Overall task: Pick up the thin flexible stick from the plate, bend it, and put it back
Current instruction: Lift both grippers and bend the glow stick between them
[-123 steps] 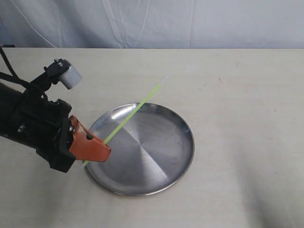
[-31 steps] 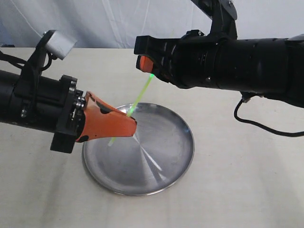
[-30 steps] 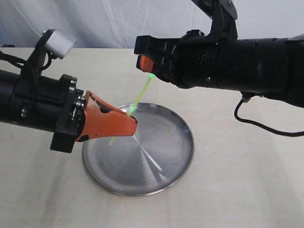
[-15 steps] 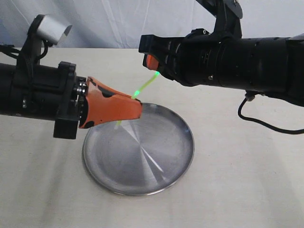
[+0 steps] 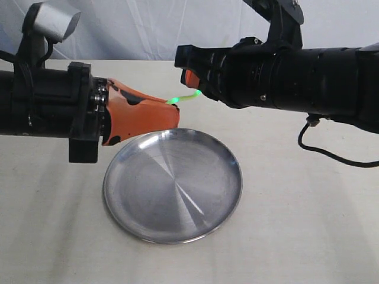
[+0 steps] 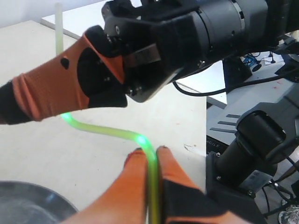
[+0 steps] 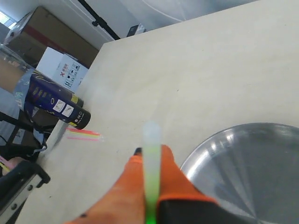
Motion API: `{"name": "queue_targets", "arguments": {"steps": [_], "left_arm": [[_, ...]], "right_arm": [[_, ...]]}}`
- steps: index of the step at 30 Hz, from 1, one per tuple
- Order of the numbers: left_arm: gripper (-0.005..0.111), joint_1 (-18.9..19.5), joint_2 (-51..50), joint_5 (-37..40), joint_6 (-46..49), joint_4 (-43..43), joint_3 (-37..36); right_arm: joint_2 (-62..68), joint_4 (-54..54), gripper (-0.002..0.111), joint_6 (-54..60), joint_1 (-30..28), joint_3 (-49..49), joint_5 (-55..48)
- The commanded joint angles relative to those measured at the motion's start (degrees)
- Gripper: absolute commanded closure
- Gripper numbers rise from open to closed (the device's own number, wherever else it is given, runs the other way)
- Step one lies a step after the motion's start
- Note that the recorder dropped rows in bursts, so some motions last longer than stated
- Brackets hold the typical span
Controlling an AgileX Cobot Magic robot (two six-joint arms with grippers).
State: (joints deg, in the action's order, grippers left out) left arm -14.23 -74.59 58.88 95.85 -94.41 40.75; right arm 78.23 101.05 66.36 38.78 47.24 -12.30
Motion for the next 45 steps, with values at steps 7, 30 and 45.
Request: {"name": "queue_targets", "arguments": {"steps": [7, 30, 45], "left_arm": [[0.107, -0.17, 0.5, 2.93, 5.64, -5.53, 0.37], [0.107, -0.17, 0.5, -3.68, 5.03, -5.53, 0.37], [0.107, -0.17, 0.5, -14.25, 3.6, -5.53, 0.37]], "right_arm": [[0.25, -1.1, 0.108, 1.01, 0.66, -0.64, -7.11], [-0.84, -1.1, 0.108, 1.01, 0.66, -0.64, -14.91], [-0.88, -1.1, 0.108, 1.01, 0.66, -0.64, -19.96]]}}
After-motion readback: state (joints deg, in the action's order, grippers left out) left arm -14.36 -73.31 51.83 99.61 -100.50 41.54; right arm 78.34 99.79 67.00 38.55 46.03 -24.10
